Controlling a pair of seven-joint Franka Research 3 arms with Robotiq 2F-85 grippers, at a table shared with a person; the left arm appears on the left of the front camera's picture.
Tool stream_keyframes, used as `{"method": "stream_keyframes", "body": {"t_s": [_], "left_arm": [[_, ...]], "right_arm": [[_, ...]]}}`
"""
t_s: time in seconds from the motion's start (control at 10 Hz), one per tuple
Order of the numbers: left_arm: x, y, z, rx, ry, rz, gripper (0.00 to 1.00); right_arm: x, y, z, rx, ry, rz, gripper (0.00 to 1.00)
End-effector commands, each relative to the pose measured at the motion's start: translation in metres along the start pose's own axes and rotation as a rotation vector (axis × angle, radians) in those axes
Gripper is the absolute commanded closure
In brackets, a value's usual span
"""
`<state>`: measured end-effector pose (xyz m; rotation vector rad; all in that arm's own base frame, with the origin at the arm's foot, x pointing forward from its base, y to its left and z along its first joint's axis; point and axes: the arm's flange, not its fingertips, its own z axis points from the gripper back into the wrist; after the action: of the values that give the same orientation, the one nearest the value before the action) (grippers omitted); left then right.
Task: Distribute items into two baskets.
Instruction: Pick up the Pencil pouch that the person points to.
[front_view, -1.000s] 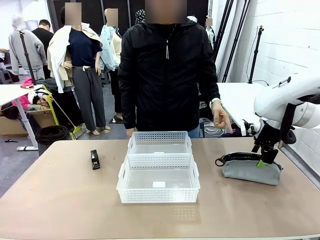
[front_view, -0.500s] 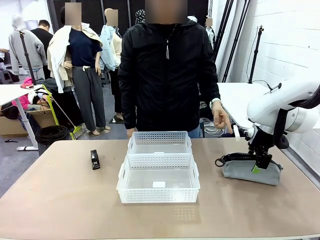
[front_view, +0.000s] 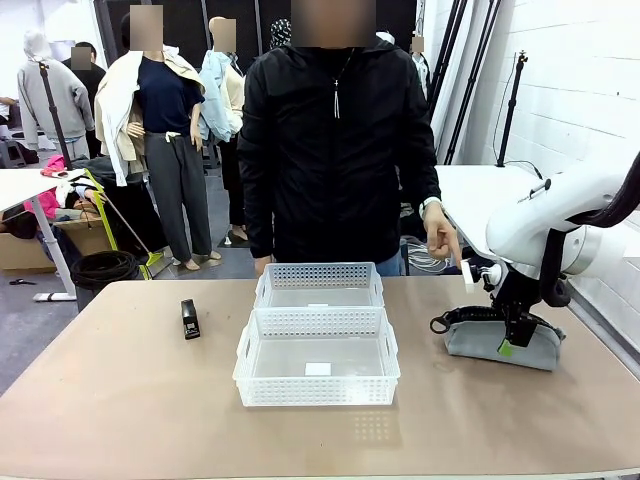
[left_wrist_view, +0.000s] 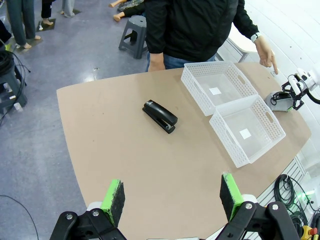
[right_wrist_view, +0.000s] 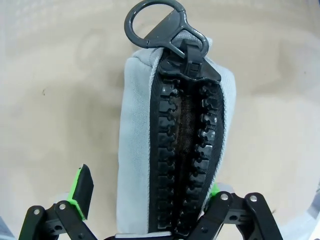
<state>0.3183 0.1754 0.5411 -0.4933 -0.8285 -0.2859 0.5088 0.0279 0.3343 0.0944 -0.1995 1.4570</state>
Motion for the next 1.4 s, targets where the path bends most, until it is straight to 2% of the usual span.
{"method": "stream_keyframes", "body": {"t_s": [0.0,0.1,0.5,0.6,1.1,1.3], "left_arm": [[0.000,0.001,0.000,-0.002,-0.014,0.002,0.00],[0.000,0.001,0.000,-0.002,-0.014,0.002,0.00],[0.000,0.001,0.000,-0.002,-0.014,0.002,0.00],[0.000,0.001,0.000,-0.002,-0.014,0.002,0.00],[0.000,0.001,0.000,-0.002,-0.014,0.002,0.00],[0.000,0.001,0.000,-0.002,-0.014,0.002,0.00]], "right_arm": [[-0.001,0.002,-0.007,-0.017,0.044,0.008,0.04],[-0.002,0.002,-0.007,-0.015,0.052,0.006,0.16],[-0.003,0.000,-0.008,-0.016,0.066,0.005,0.90],[-0.003,-0.001,-0.007,-0.013,0.072,0.006,1.00],[-0.003,-0.005,-0.003,0.001,0.091,-0.020,1.00],[-0.011,-0.015,0.031,-0.019,0.055,-0.131,1.00]]}}
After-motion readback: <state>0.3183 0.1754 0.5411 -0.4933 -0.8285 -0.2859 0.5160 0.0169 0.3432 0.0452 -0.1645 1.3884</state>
